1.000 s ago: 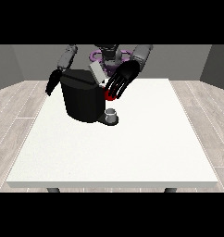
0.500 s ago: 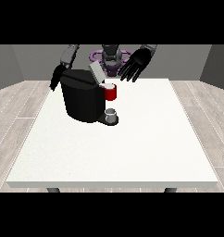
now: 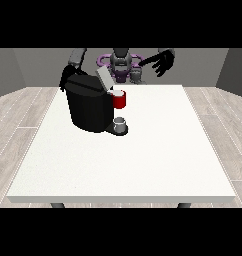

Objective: Insert the coffee pod into the coffee machine and close the lid

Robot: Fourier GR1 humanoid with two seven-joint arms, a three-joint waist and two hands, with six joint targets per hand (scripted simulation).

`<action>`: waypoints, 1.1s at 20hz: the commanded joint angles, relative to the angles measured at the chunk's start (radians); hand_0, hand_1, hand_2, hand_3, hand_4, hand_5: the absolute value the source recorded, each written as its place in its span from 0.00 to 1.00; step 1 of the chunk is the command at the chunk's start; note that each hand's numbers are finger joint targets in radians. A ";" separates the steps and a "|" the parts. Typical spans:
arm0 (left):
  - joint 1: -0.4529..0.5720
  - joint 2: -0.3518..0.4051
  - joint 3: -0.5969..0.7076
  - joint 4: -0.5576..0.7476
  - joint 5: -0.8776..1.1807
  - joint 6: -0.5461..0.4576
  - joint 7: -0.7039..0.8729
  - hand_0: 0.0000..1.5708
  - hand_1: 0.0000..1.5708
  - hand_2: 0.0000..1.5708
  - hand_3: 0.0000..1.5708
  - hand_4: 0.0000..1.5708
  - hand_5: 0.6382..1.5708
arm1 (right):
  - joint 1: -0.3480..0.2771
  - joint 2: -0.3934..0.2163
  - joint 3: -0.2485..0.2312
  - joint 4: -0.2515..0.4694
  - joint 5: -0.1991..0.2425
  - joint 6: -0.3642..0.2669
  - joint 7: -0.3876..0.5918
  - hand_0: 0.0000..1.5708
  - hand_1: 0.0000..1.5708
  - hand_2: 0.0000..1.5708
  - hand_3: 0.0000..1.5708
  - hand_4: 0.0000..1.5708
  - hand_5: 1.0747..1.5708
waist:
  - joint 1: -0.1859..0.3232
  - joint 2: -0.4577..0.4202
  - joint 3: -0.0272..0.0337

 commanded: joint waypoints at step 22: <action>0.400 -0.119 -0.036 -0.277 0.261 -0.136 0.135 0.00 0.00 0.00 0.00 0.25 1.00 | -0.148 -0.122 -0.018 -0.130 -0.101 0.214 0.118 0.00 0.00 0.00 0.00 0.00 1.00 | 0.199 -0.150 0.0024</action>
